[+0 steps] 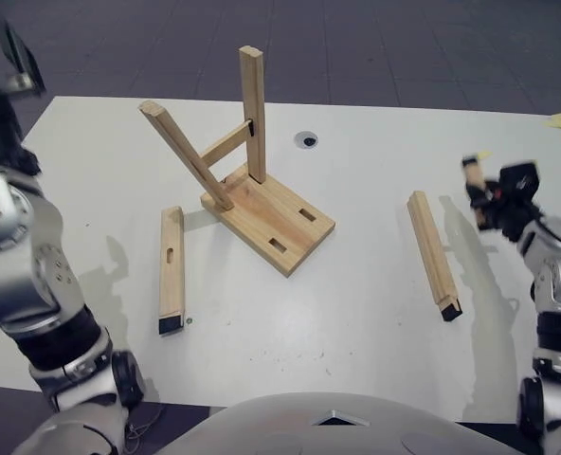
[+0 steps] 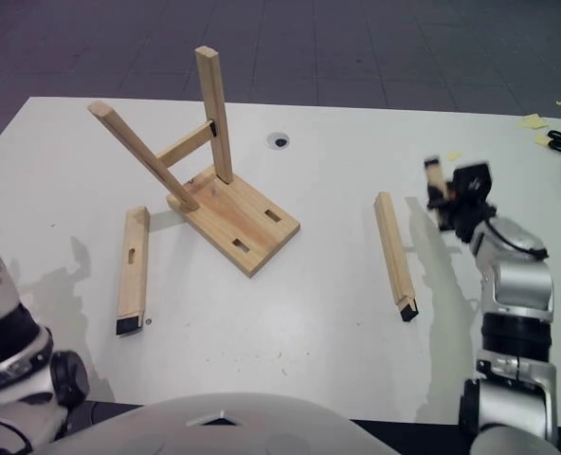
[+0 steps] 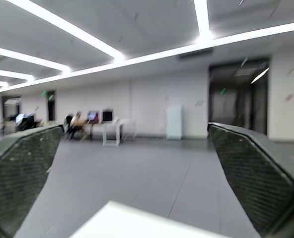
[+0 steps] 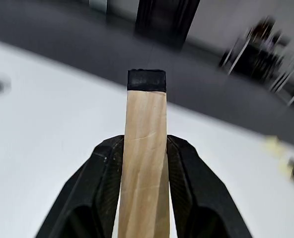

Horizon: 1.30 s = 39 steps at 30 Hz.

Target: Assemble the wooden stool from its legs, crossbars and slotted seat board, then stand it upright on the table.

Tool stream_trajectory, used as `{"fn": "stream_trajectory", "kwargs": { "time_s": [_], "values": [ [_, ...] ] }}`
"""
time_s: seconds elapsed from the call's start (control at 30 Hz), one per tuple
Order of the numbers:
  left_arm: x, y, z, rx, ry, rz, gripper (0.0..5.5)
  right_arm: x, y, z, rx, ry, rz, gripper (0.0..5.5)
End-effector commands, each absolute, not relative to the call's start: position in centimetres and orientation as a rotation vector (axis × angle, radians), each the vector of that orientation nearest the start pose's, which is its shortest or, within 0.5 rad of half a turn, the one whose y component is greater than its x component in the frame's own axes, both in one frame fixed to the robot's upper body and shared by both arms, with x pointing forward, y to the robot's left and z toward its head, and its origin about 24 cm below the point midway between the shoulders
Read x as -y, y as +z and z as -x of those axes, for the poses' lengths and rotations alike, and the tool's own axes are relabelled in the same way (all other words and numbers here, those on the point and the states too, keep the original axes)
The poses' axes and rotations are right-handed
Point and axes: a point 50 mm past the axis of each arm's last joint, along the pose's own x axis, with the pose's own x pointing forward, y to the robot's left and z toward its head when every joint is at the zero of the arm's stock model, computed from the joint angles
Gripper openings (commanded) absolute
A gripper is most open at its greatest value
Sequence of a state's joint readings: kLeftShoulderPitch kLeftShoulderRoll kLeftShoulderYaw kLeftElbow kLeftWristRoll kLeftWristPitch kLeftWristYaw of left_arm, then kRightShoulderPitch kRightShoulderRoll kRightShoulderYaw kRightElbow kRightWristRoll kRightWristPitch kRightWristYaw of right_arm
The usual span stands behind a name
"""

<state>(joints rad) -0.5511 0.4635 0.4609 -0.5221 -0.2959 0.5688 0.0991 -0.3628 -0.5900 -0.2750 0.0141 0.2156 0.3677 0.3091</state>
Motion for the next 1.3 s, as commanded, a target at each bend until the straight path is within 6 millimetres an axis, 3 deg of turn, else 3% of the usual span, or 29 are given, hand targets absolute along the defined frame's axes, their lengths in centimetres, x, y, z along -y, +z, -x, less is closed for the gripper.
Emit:
{"fn": "stream_trajectory", "kwargs": {
  "time_s": [0.03, 0.17, 0.23, 0.33, 0.5, 0.6, 0.73, 1.3],
  "values": [
    [-19.0, 32.2, -27.6, 0.572, -0.317, 0.242, 5.40, 20.2, 22.9, -29.6, 0.458, 0.255, 0.274, 1.29],
    [-13.3, 30.0, -30.2, 0.314, -0.697, 0.407, 5.40, 14.4, 23.4, -27.8, 0.584, 0.458, 0.229, 1.29],
    [-10.9, 29.1, -30.3, 0.214, -0.855, 0.448, 5.40, 12.9, 23.1, -27.1, 0.602, 0.478, 0.219, 1.29],
    [-9.4, 28.1, -29.5, 0.144, -0.990, 0.443, 5.40, 11.5, 22.4, -26.8, 0.603, 0.478, 0.199, 1.29],
    [-8.6, 27.0, -28.6, 0.095, -1.054, 0.429, 5.40, 9.8, 21.4, -26.5, 0.588, 0.493, 0.169, 1.29],
    [-8.2, 27.3, -28.9, 0.089, -1.065, 0.435, 5.00, 8.9, 21.0, -26.3, 0.581, 0.514, 0.151, 1.29],
    [-8.4, 27.8, -28.7, 0.107, -1.096, 0.423, 4.24, 8.1, 20.9, -26.2, 0.589, 0.518, 0.152, 1.29],
    [-8.6, 28.0, -28.6, 0.154, -1.080, 0.308, 1.21, 8.4, 20.4, -25.9, 0.582, 0.468, 0.106, 1.28]
  ]
}}
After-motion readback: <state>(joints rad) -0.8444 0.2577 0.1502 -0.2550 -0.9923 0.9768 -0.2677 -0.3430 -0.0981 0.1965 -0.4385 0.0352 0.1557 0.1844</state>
